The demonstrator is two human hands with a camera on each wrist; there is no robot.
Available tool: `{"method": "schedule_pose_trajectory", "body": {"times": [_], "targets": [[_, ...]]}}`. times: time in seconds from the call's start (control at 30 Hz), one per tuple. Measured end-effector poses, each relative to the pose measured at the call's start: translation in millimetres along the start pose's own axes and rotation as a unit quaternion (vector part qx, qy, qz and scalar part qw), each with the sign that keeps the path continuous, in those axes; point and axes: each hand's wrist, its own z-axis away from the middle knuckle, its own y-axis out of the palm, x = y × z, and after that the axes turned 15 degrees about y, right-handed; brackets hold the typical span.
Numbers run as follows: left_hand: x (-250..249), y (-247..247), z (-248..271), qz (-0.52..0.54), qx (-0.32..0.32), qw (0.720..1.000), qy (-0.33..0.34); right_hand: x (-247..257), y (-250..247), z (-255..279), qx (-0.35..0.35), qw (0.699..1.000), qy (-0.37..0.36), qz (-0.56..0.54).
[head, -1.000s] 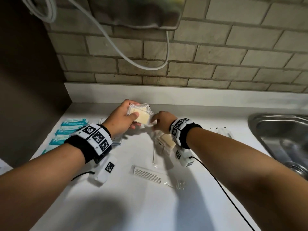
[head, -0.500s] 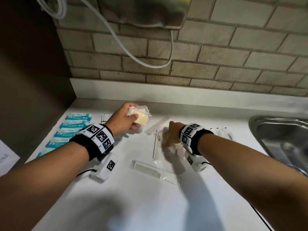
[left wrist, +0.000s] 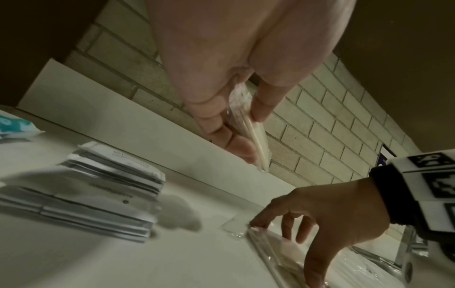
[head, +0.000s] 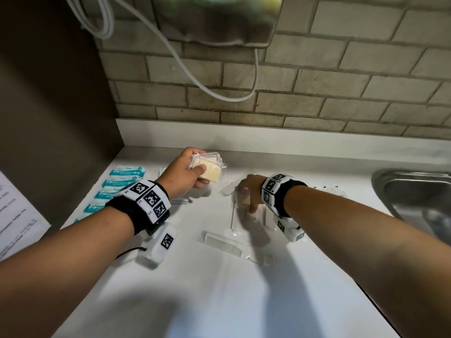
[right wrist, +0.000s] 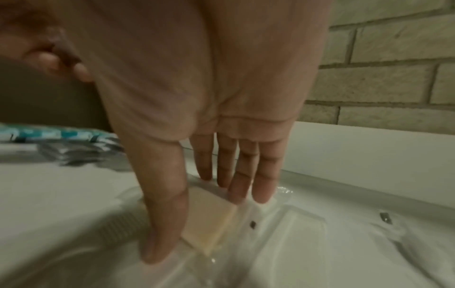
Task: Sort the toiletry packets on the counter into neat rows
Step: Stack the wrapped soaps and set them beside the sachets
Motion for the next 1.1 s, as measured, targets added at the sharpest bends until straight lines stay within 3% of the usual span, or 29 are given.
{"method": "schedule_pose_trajectory", "body": {"times": [0.23,0.37,0.47,0.6,0.7,0.83,0.97,1.1], "targets": [[0,-17,8,0.002,-0.027,1.000,-0.011,0,-7,-1,-0.019,0.999,0.030,0.002],[1,-23,17,-0.018,-0.013,1.000,-0.015,4,-23,32,-0.008,0.997,-0.030,-0.066],[5,-20,22,-0.025,-0.019,0.999,-0.017,12,-38,61,-0.040,0.979,-0.100,-0.175],[-4,-12,39,0.043,-0.002,0.998,-0.040,28,-41,85,-0.081,0.945,-0.159,-0.274],[-10,-11,56,0.077,0.033,0.995,-0.049,40,-29,95,-0.111,0.930,-0.151,-0.315],[-9,-16,78,0.018,0.067,0.997,-0.019,52,-5,106,-0.118,0.909,-0.132,-0.379],[-4,-32,91,-0.032,0.047,0.998,-0.020,53,15,113,-0.083,0.952,-0.094,-0.279],[3,-56,106,-0.080,0.035,0.995,-0.047,55,50,118,-0.034,0.986,-0.112,-0.123]]}}
